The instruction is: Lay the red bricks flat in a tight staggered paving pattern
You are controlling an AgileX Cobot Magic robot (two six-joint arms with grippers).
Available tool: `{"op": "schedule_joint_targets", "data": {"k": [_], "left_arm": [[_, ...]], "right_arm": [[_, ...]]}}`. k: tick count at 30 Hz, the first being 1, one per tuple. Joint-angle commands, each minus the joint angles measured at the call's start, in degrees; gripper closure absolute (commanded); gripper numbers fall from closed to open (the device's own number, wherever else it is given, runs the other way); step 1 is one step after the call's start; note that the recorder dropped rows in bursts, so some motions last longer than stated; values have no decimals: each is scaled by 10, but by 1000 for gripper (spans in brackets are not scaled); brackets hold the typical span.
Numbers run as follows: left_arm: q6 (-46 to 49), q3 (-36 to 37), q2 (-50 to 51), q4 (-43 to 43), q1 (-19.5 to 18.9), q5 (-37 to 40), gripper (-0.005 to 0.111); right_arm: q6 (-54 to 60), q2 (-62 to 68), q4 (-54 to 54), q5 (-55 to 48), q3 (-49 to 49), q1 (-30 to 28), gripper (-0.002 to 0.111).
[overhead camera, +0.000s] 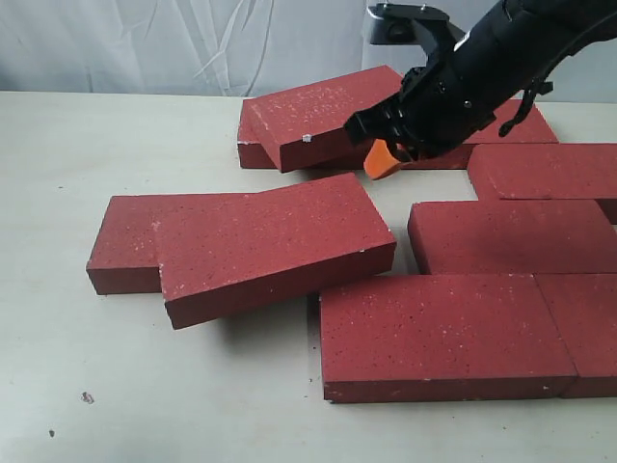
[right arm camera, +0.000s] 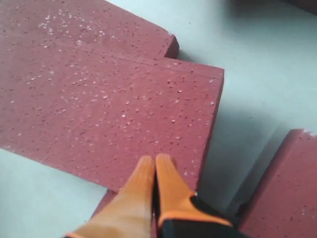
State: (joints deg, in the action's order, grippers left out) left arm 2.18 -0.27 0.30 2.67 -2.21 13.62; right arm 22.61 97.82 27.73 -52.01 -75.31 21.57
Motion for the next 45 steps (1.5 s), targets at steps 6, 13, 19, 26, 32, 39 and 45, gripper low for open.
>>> {"op": "schedule_joint_targets", "data": {"k": [6, 13, 19, 26, 32, 39, 45], "left_arm": [[-3, 3, -3, -4, -2, 1, 107], [-3, 3, -3, -4, -2, 1, 107], [-3, 3, -3, -4, -2, 1, 107], [-3, 3, -3, -4, -2, 1, 107], [-3, 3, -3, -4, -2, 1, 107], [-3, 3, -3, -4, -2, 1, 107], [-3, 3, -3, -4, -2, 1, 107]], "right_arm": [[5, -13, 8, -58, 2, 115, 109], [5, -10, 9, -55, 2, 200, 109], [5, 27, 6, -47, 2, 259, 109], [-5, 91, 6, -48, 2, 272, 109], [-28, 124, -6, 29, 2, 272, 109], [-85, 144, -9, 214, 2, 270, 109], [-99, 167, -1, 326, 2, 270, 109]]}}
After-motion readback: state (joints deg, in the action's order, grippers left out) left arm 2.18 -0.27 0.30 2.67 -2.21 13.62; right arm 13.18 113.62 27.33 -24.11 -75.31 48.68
